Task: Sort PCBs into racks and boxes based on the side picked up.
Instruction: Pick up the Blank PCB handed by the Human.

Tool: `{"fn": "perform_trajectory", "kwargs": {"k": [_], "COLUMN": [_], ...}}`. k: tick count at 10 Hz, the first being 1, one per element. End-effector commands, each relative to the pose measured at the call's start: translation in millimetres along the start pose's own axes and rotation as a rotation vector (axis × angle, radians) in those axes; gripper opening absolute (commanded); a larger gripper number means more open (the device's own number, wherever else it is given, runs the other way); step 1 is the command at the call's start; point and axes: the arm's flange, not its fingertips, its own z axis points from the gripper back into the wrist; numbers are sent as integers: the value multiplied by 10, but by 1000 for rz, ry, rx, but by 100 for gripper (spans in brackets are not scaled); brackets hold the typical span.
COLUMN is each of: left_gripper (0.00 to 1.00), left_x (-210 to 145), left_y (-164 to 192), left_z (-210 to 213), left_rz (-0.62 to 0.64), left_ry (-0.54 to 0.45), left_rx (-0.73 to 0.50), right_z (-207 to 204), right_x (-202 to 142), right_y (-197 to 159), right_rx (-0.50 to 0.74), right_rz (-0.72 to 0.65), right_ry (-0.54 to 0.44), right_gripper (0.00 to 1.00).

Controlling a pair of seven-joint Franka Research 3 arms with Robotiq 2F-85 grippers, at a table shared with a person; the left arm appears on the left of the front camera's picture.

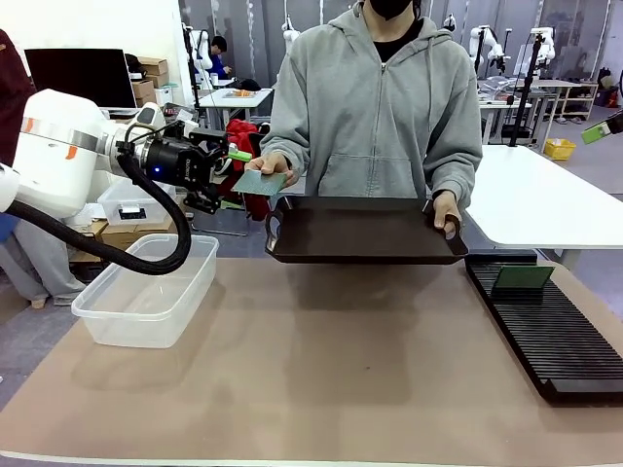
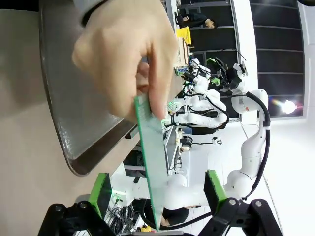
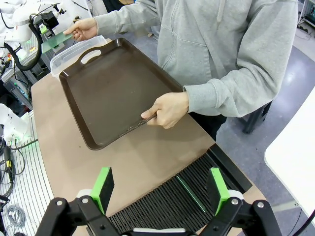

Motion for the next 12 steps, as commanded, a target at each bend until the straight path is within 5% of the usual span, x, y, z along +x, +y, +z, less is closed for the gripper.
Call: {"fn": "perform_trajectory", "kwargs": {"k": [1, 4, 5, 6, 7, 8, 9, 10, 11, 12], "left_gripper": [100, 100, 40, 40, 0, 35, 0, 12, 0, 0], "left_x": [123, 231, 253, 253, 255, 260, 249, 228, 217, 205], "left_y": [28, 45, 64, 79, 82, 103, 104, 104, 105, 110], "left_z": [-68, -22, 5, 8, 30, 59, 78, 78, 91, 99], "left_rz": [-46, -56, -68, -72, -72, -72, -71, -76, -80, -84], "left_ry": [-36, -38, -19, -9, -4, 0, 1, 5, 12, 16], "left_rx": [-35, -66, -72, -87, -87, -83, -83, -79, -78, -79], "right_z": [-14, -14, -14, -14, -14, -14, -14, -14, -14, -14], "right_x": [12, 12, 12, 12, 12, 12, 12, 12, 12, 12], "right_y": [13, 13, 13, 13, 13, 13, 13, 13, 13, 13], "right_rx": [10, 10, 10, 10, 10, 10, 10, 10, 10, 10], "right_rz": [-3, -3, -3, -3, -3, -3, -3, -3, -3, -3], "right_ry": [-11, -11, -11, -11, -11, -11, -11, -11, -11, -11], "right_gripper": [100, 100, 100, 100, 100, 100, 100, 100, 100, 100]}}
